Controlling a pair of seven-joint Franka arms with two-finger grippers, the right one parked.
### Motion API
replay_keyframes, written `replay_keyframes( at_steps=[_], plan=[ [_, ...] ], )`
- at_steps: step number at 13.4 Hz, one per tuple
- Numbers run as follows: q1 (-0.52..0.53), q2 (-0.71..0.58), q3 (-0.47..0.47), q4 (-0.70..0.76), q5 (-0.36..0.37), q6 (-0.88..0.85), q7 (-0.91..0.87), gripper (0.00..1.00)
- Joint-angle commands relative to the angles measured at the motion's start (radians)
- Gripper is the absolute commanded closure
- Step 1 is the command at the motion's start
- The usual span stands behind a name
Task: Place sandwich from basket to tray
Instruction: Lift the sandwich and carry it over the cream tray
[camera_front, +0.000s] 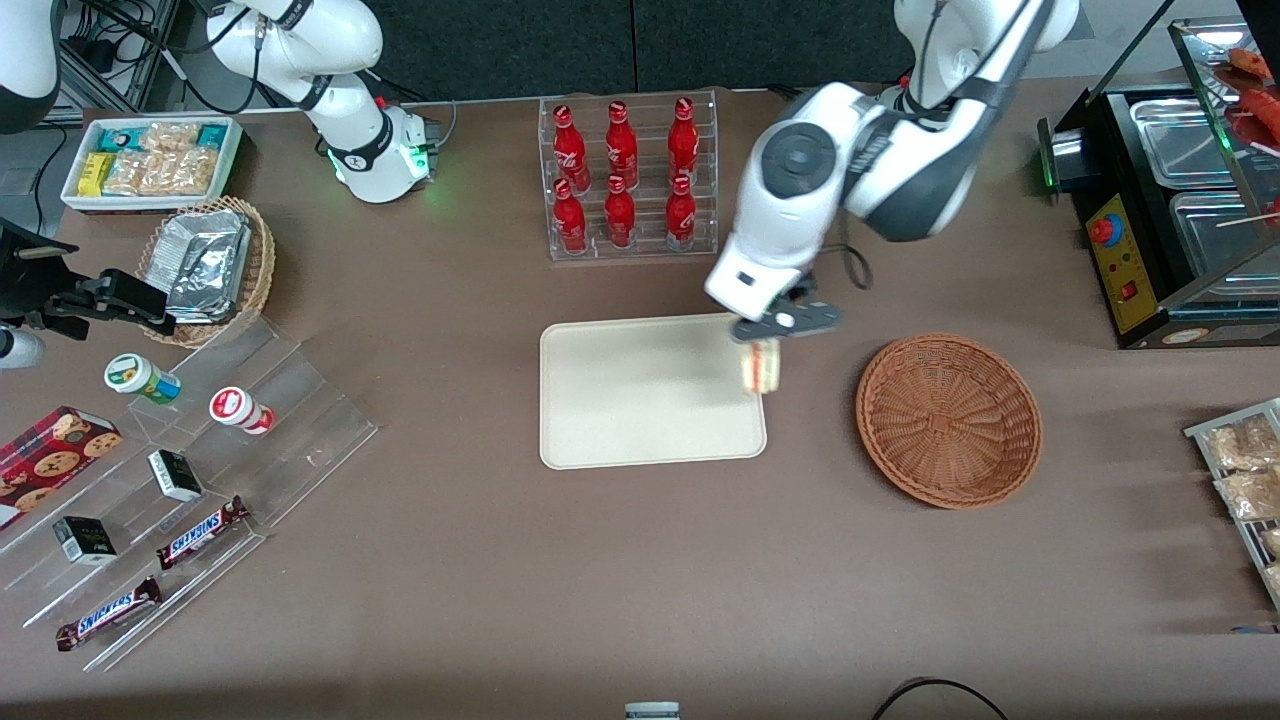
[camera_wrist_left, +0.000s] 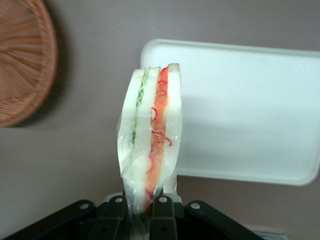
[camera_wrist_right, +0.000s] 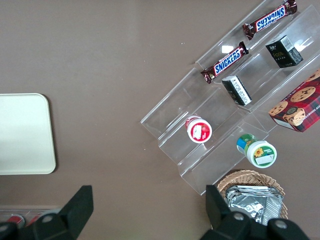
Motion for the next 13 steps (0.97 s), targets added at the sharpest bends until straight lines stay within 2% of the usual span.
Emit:
replay_keyframes(
  at_steps=[1,2,4,6,10,13],
  plan=[
    [-0.085,0.142,0.005,0.131,0.059,-0.011,-0.044,1.0],
    [-0.105,0.185,0.005,0.162,0.09,-0.011,-0.052,1.0],
    [-0.126,0.262,0.005,0.207,0.104,0.006,-0.056,1.0],
    [-0.161,0.316,0.007,0.21,0.168,0.087,-0.07,1.0],
    [-0.199,0.412,0.012,0.258,0.213,0.121,-0.15,1.0],
    [-0.211,0.443,0.013,0.262,0.213,0.124,-0.167,1.0]
  ],
)
